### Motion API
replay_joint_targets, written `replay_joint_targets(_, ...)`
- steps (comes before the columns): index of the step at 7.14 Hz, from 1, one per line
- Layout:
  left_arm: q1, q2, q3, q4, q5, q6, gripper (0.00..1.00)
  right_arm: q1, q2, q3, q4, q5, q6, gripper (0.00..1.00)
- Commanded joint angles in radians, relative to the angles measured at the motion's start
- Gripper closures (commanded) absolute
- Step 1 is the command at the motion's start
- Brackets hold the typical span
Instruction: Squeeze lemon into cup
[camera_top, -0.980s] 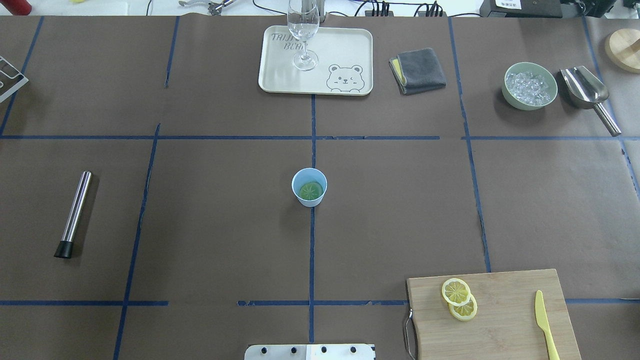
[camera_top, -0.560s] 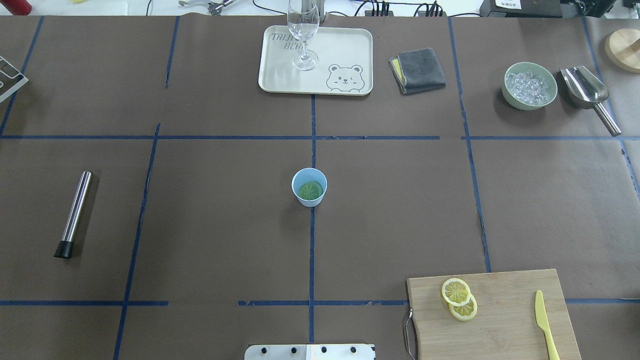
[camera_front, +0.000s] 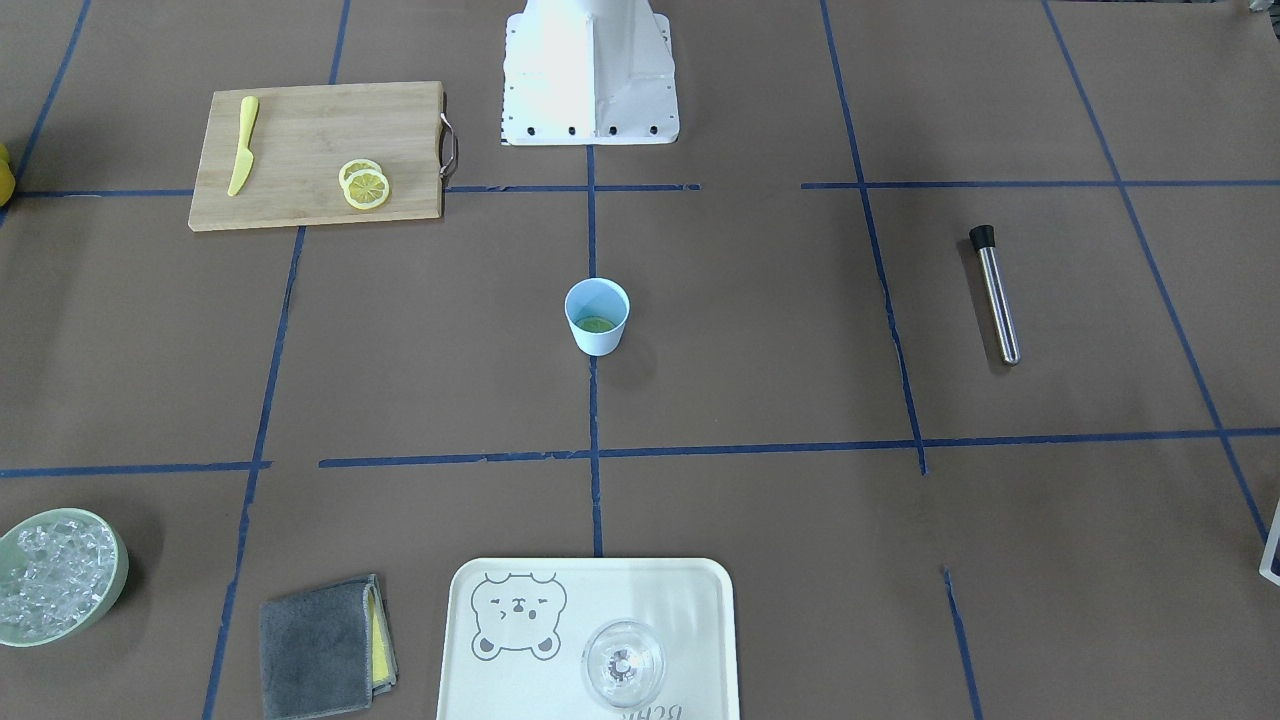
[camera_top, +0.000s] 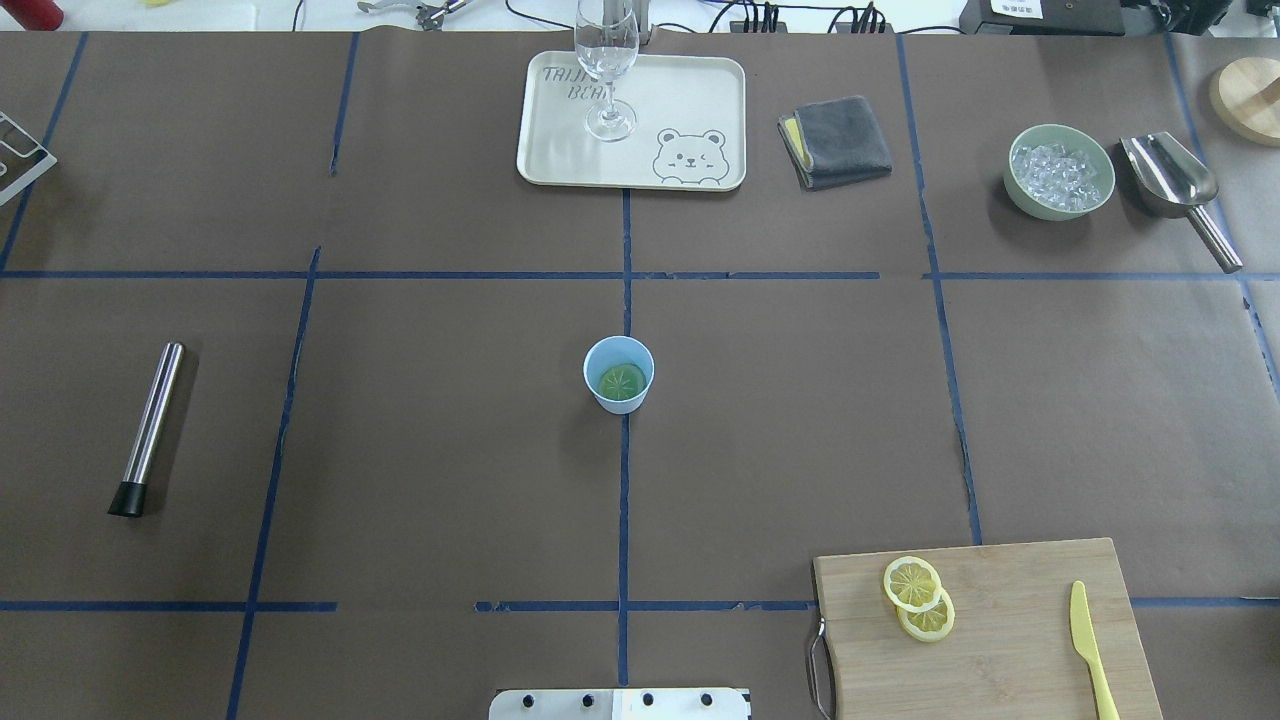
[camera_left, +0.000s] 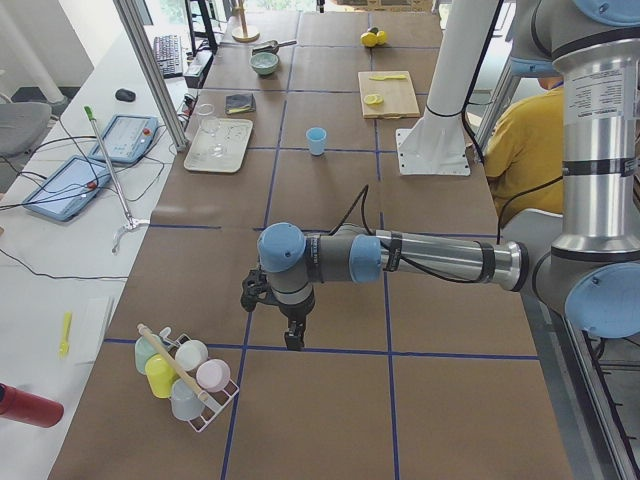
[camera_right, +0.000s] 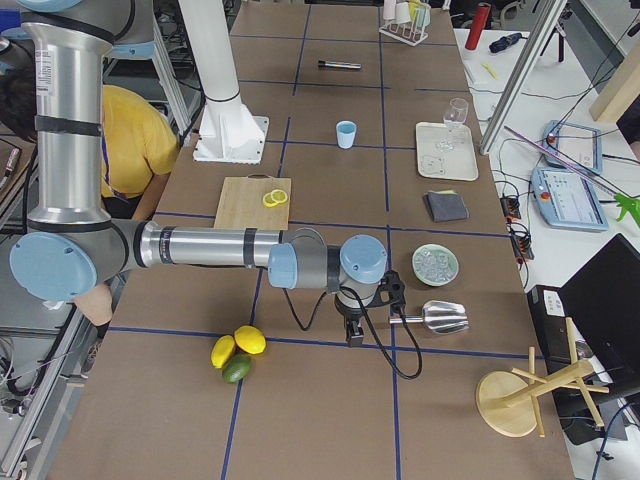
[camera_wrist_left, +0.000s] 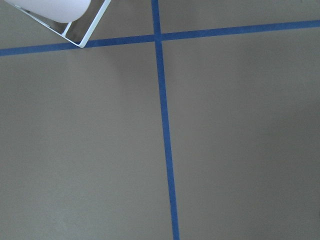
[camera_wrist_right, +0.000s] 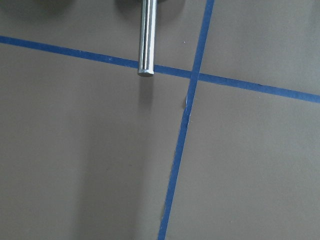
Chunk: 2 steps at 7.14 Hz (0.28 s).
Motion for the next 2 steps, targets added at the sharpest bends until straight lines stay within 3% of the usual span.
replay_joint_targets(1, -0.014, -0.040, 0.037, 0.002, -0.004, 0.024, 0.00, 0.000, -0.003, 0.010, -0.001, -0.003, -0.002, 0.00)
replay_joint_targets(2, -0.014, -0.059, 0.035, 0.008, -0.002, 0.023, 0.00, 0.001, -0.005, 0.010, 0.001, -0.002, -0.002, 0.00)
